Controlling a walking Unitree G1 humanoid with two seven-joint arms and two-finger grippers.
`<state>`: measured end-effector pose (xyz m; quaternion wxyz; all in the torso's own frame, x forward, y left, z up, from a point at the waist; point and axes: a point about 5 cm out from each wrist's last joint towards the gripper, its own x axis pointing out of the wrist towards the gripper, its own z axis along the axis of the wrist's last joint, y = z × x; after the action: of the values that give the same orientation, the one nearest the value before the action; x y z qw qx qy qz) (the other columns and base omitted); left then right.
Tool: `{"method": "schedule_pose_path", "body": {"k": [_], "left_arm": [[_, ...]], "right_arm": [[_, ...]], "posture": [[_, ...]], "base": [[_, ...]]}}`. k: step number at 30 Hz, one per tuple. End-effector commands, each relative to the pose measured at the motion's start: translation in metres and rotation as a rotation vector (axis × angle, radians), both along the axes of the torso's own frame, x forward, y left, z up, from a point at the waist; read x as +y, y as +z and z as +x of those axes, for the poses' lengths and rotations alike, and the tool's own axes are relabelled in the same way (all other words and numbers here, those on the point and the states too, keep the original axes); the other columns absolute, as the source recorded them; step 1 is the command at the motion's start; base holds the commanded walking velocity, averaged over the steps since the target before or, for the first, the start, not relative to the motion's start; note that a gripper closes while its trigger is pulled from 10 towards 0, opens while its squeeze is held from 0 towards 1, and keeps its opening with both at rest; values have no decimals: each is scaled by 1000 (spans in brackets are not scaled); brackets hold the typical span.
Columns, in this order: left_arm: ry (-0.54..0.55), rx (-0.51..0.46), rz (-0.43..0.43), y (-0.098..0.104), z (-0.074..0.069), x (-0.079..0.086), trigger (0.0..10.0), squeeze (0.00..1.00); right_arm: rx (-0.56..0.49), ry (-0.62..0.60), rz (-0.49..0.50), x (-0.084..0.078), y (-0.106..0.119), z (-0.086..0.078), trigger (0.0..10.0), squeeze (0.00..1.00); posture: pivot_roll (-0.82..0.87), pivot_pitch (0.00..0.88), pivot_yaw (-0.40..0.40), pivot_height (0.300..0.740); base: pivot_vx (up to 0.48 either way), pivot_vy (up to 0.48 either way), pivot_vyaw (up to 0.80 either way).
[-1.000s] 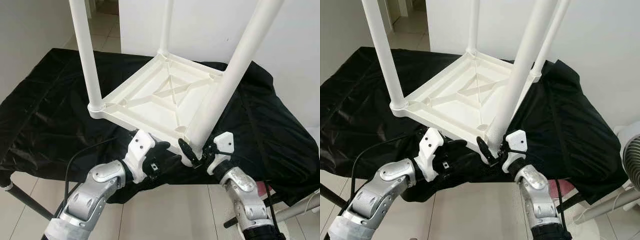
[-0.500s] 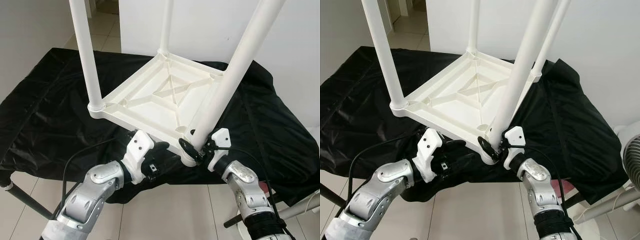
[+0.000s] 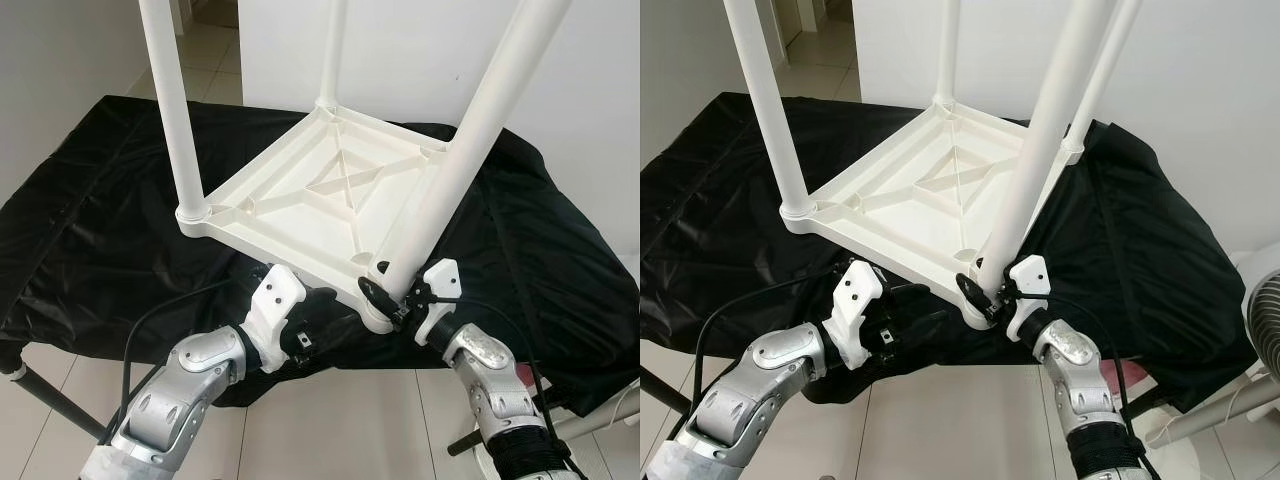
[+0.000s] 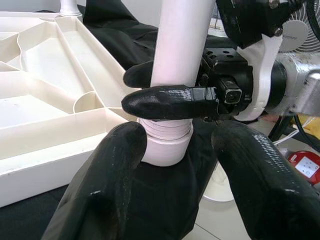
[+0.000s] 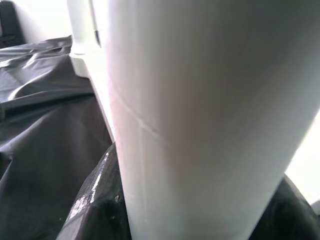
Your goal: Building children table
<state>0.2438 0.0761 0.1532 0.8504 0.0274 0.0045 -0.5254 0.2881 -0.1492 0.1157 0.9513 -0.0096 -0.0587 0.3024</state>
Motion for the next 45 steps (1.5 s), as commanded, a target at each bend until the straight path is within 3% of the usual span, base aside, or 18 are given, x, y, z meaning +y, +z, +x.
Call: {"method": "schedule_pose_path", "body": {"k": [1,11,19,27,35,36,45], "left_arm": [[4,-4,6,1,-1,-1,10000,0],[-7,-1,4,-1,-3,-3,10000,0],[5,-3,-7,-1,-3,-5,10000,0],[14,-4,-8,-1,-3,-4,10000,0],[19,-9,-7,0,-3,-3,10000,0],[19,-10,-8,0,-2,-3,10000,0],[23,-1,-10,-2,-3,-3,10000,0]], "right_arm": [[10,-46,20,-6,-1,-3,10000,0],[20,-352,53,-4,-2,-4,10000,0],[64,-622,80,11,-9,-8,10000,0],[92,-628,106,24,-10,-10,10000,0],[89,-632,87,22,-9,-8,10000,0],[85,-609,94,23,-8,-9,10000,1000],[43,-504,118,20,-2,-14,10000,1000]], "posture": [[15,33,-70,740],[9,27,-80,740],[28,19,-97,740],[37,13,-100,740],[36,8,-99,740],[34,9,-100,740],[13,17,-108,740]], "base": [[0,0,0],[0,0,0],[0,0,0],[0,0,0],[0,0,0],[0,0,0],[0,0,0]]}}
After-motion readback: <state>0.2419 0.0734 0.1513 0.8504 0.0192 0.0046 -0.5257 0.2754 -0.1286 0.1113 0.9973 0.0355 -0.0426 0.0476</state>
